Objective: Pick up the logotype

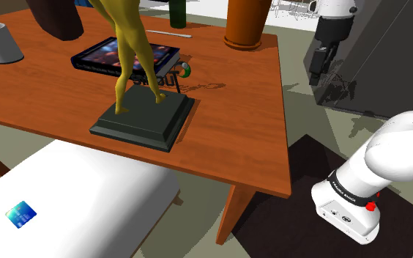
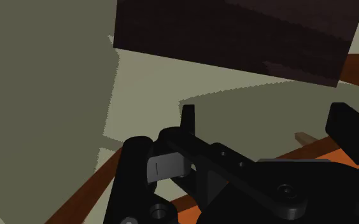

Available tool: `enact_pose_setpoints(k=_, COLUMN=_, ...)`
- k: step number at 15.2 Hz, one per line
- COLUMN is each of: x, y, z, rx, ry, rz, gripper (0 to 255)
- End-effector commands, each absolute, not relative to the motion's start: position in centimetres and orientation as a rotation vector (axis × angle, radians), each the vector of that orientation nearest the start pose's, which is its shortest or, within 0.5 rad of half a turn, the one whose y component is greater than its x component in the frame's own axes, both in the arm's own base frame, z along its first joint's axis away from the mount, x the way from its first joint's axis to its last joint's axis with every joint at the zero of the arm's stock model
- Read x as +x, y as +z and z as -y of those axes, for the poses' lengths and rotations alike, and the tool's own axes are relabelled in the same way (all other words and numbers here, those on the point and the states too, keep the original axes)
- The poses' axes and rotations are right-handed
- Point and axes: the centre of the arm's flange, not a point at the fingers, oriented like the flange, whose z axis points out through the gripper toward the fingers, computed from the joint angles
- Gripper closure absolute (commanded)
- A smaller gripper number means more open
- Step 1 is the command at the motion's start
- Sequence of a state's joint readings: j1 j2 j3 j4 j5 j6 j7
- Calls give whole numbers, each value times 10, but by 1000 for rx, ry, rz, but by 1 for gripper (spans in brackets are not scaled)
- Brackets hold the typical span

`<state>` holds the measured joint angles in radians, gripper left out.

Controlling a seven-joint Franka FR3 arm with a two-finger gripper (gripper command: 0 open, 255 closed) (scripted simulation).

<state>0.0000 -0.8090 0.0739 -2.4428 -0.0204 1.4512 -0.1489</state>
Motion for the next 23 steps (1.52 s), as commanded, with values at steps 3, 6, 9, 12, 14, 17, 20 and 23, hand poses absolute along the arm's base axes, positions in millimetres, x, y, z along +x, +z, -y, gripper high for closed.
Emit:
enact_pose_setpoints(k=3, x=284, y=542, z=-42, rx=-3149, ry=248, rz=229, gripper=0)
enact_pose_setpoints(k=6, x=288, y=536, z=-69, rx=-3103, ry=173, rz=112, gripper=0)
enact_pose_setpoints(k=9, x=294, y=532, z=-97, rx=-3050, ry=99, rz=-1, gripper=0)
enact_pose_setpoints(k=12, x=302, y=529, z=-124, rx=-2992, ry=28, rz=-111, gripper=0)
enact_pose_setpoints(k=14, x=309, y=529, z=-142, rx=-2950, ry=-18, rz=-182, gripper=0)
enact_pose_setpoints(k=17, x=321, y=529, z=-168, rx=-2883, ry=-85, rz=-285, gripper=0)
enact_pose_setpoints(k=20, x=334, y=532, z=-192, rx=-2812, ry=-150, rz=-384, gripper=0)
enact_pose_setpoints(k=23, x=349, y=537, z=-216, rx=-2736, ry=-212, rz=-479, gripper=0)
